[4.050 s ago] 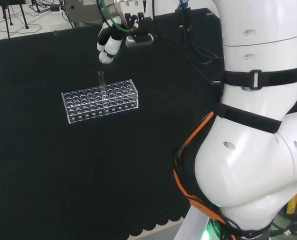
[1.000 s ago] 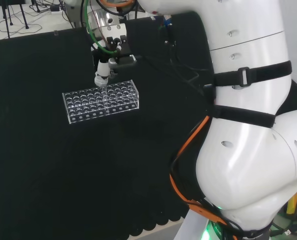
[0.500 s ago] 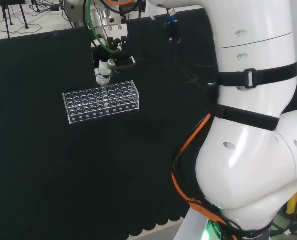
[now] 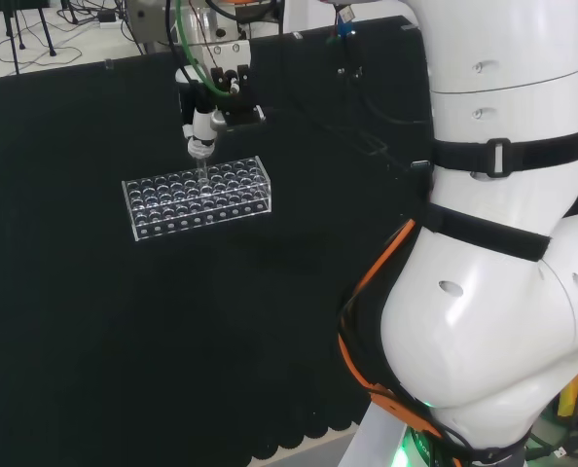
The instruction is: Pick up the test tube.
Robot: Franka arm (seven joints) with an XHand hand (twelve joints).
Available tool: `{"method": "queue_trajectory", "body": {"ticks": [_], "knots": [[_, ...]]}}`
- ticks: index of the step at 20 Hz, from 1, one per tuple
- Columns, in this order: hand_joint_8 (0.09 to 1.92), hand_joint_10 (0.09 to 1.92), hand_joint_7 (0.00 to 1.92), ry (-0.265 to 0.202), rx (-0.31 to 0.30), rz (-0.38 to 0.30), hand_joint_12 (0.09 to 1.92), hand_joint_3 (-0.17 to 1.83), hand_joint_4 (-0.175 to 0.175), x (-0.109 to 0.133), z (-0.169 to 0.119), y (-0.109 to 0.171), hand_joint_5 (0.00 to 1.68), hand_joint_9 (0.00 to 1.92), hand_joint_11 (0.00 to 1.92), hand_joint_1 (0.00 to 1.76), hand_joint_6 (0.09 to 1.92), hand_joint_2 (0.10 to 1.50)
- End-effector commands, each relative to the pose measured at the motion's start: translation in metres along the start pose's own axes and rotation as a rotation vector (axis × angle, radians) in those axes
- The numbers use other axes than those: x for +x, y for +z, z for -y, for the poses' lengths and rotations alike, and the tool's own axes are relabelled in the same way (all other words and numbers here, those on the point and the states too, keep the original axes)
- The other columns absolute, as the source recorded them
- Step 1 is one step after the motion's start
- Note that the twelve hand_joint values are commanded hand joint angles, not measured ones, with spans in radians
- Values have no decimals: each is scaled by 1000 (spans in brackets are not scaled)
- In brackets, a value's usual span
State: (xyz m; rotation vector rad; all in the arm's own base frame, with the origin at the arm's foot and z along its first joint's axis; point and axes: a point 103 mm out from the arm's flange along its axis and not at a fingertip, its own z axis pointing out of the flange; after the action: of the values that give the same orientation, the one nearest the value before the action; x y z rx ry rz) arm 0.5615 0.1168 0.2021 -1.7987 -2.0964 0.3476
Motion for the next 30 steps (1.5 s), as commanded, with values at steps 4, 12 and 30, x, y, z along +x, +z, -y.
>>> {"method": "queue_trajectory", "body": {"ticks": [4, 12, 30], "knots": [[502, 240, 1497, -20, -31, -5, 1006, 801, -175, 1, 6, -17, 1432, 1701, 1464, 1340, 255, 520], [568, 241, 1485, -31, -41, -14, 1020, 747, -175, 1, 9, -29, 1433, 1700, 1459, 1339, 141, 558], [580, 245, 1479, -72, -82, -69, 1028, 717, -175, -8, 53, -86, 1440, 1617, 1451, 1380, 115, 565]]}}
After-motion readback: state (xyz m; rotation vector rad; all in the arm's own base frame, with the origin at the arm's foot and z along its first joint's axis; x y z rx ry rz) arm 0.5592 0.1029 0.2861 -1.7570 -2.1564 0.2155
